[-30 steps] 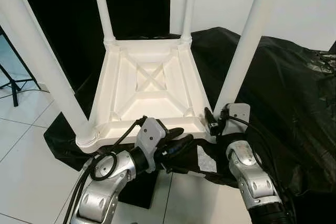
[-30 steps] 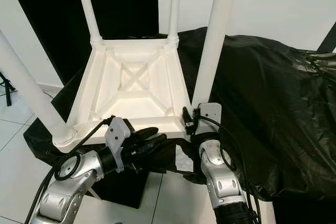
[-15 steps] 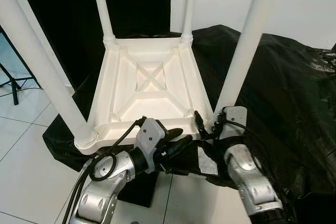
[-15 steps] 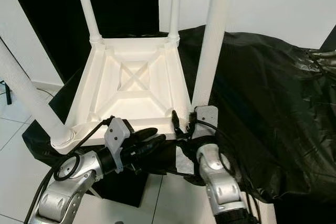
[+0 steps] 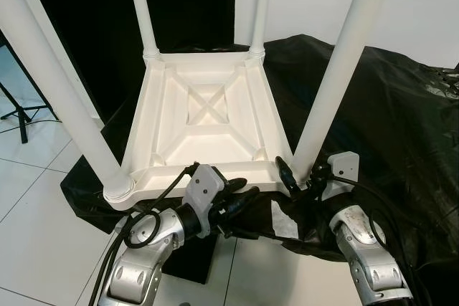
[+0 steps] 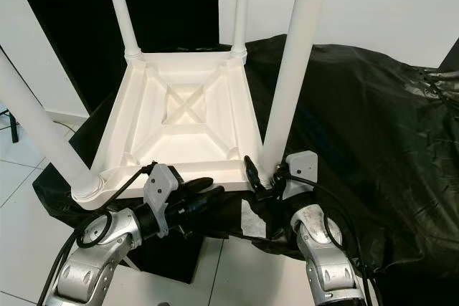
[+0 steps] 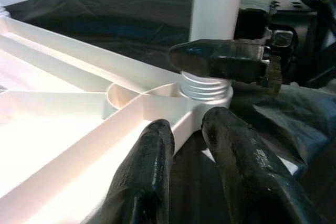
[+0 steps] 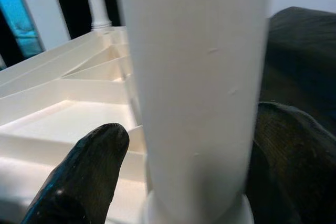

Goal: Building children table

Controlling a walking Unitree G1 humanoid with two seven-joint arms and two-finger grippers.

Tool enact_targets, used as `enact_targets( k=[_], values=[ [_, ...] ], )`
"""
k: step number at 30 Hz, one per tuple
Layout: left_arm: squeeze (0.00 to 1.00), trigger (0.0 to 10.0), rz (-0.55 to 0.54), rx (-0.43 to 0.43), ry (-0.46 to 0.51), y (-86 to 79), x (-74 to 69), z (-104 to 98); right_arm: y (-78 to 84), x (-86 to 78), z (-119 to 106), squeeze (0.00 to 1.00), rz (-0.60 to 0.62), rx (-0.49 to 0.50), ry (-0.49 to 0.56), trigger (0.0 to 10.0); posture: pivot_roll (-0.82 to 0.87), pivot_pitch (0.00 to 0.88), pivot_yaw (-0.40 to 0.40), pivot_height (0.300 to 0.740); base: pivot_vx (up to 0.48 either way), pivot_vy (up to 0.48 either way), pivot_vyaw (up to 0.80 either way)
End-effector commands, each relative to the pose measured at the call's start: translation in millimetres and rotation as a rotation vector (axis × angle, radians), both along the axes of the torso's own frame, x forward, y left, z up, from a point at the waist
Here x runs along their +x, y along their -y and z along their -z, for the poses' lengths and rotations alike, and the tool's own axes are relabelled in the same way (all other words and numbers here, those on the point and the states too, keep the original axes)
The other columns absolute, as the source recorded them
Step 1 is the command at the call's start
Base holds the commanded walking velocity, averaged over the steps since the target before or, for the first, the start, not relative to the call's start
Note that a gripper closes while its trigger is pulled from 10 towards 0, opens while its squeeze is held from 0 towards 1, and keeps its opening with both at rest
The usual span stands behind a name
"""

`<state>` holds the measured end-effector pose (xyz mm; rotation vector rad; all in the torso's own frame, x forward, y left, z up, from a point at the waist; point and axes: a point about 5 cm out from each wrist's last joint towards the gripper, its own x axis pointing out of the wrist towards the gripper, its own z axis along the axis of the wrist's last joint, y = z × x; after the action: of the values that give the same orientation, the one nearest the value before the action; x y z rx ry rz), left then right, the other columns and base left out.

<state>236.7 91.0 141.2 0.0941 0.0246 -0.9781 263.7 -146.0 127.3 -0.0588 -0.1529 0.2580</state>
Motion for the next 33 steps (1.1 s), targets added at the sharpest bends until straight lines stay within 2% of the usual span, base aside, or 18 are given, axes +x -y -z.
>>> enact_targets(
  k=[1, 7, 10, 11, 13, 14, 15, 16, 17, 18, 22, 23, 26, 27, 29, 30, 31, 33],
  values=[
    [0.00, 10.0, -0.152, -0.001, 0.011, -5.6, 7.3, 0.3, 2.8, -0.6, 1.0, 0.00, 0.030, -0.007, 0.002, 10.0, 0.01, 0.000, -0.005, 0.740, 0.000, 0.000, 0.00],
    [0.00, 10.0, -0.164, 0.005, 0.017, -7.2, 9.4, 0.1, 3.4, -0.3, 0.0, 0.00, 0.036, -0.013, 0.006, 10.0, 0.01, 0.000, -0.001, 0.740, 0.000, 0.000, 0.00],
    [0.00, 10.0, -0.226, 0.024, 0.002, -12.9, 18.6, 5.6, 4.2, -0.2, 0.7, 0.00, 0.041, -0.022, 0.005, 10.0, -0.01, 0.000, 0.007, 0.740, 0.000, 0.000, 0.00],
    [0.00, 10.0, -0.285, 0.034, -0.007, -17.3, 24.7, 9.5, 6.2, -0.8, 2.0, 0.00, 0.050, -0.023, 0.000, 10.0, -0.01, 0.000, 0.009, 0.740, 0.000, 0.000, 0.00],
    [0.00, 10.0, -0.285, 0.034, -0.007, -17.3, 24.7, 9.5, 6.2, -0.8, 2.0, 0.00, 0.050, -0.023, 0.000, 10.0, -0.01, 0.000, 0.009, 0.740, 0.000, 0.000, 0.00],
    [0.00, 10.0, -0.373, 0.011, -0.009, -21.6, 30.0, 10.8, 6.0, -2.3, 3.3, 0.00, 0.051, -0.015, -0.010, 10.0, -0.02, 0.000, 0.014, 0.740, 0.000, 0.000, 0.00],
    [0.00, 10.0, -0.373, 0.011, -0.009, -21.6, 30.0, 10.8, 6.0, -2.3, 3.3, 0.00, 0.051, -0.015, -0.010, 10.0, -0.02, 0.000, 0.014, 0.740, 0.000, 0.000, 0.00],
    [0.00, 10.0, -0.454, -0.028, -0.013, -23.6, 32.7, 12.3, 4.1, -4.3, 5.2, 0.00, 0.050, 0.005, -0.026, 10.0, -0.02, 0.000, 0.012, 0.740, 0.000, 0.000, 0.00],
    [0.00, 10.0, -0.454, -0.028, -0.013, -23.6, 32.7, 12.3, 4.1, -4.3, 5.2, 0.00, 0.050, 0.005, -0.026, 10.0, -0.02, 0.000, 0.012, 0.740, 0.000, 0.000, 0.00],
    [0.00, 10.0, -0.532, -0.073, -0.005, -24.6, 33.2, 13.9, 1.1, -7.0, 6.6, 0.00, 0.056, 0.025, -0.036, 10.0, -0.02, 0.000, 0.008, 0.740, 0.000, 0.000, 0.00],
    [0.00, 10.0, -0.532, -0.073, -0.005, -24.6, 33.2, 13.9, 1.1, -7.0, 6.6, 0.00, 0.056, 0.025, -0.036, 10.0, -0.02, 0.000, 0.008, 0.740, 0.000, 0.000, 0.00],
    [0.00, 10.0, -0.579, -0.103, -0.001, -25.1, 33.0, 15.1, -1.2, -8.8, 7.5, 0.00, 0.061, 0.038, -0.040, 10.0, -0.02, 0.000, 0.008, 0.740, 0.000, 0.000, 0.00],
    [0.00, 10.0, -0.579, -0.103, -0.001, -25.1, 33.0, 15.1, -1.2, -8.8, 7.5, 0.00, 0.061, 0.038, -0.040, 10.0, -0.02, 0.000, 0.008, 0.740, 0.000, 0.000, 0.00],
    [0.00, 10.0, -0.629, -0.142, 0.026, -25.0, 32.7, 14.2, -3.7, -10.5, 8.7, 0.00, 0.068, 0.063, -0.048, 10.0, -0.02, 0.000, 0.007, 0.740, 0.000, 0.000, 0.00],
    [0.00, 10.0, -0.629, -0.142, 0.026, -25.0, 32.7, 14.2, -3.7, -10.5, 8.7, 0.00, 0.068, 0.063, -0.048, 10.0, -0.02, 0.000, 0.007, 0.740, 0.000, 0.000, 0.00],
    [0.00, 10.0, -0.667, -0.203, 0.067, -24.8, 32.3, 10.4, -3.7, -10.9, 7.7, 0.00, 0.100, 0.082, -0.037, 10.0, -0.03, 0.000, 0.008, 0.740, 0.000, 0.000, 0.00],
    [0.00, 10.0, -0.667, -0.203, 0.067, -24.8, 32.3, 10.4, -3.7, -10.9, 7.7, 0.00, 0.100, 0.082, -0.037, 10.0, -0.03, 0.000, 0.008, 0.740, 0.000, 0.000, 0.00],
    [0.00, 10.0, -0.698, -0.260, 0.106, -26.0, 31.5, 6.0, -3.5, -10.5, 4.9, 0.00, 0.116, 0.086, -0.012, 10.0, -0.04, 0.000, 0.008, 0.740, 0.000, 0.000, 0.00]
  ],
)
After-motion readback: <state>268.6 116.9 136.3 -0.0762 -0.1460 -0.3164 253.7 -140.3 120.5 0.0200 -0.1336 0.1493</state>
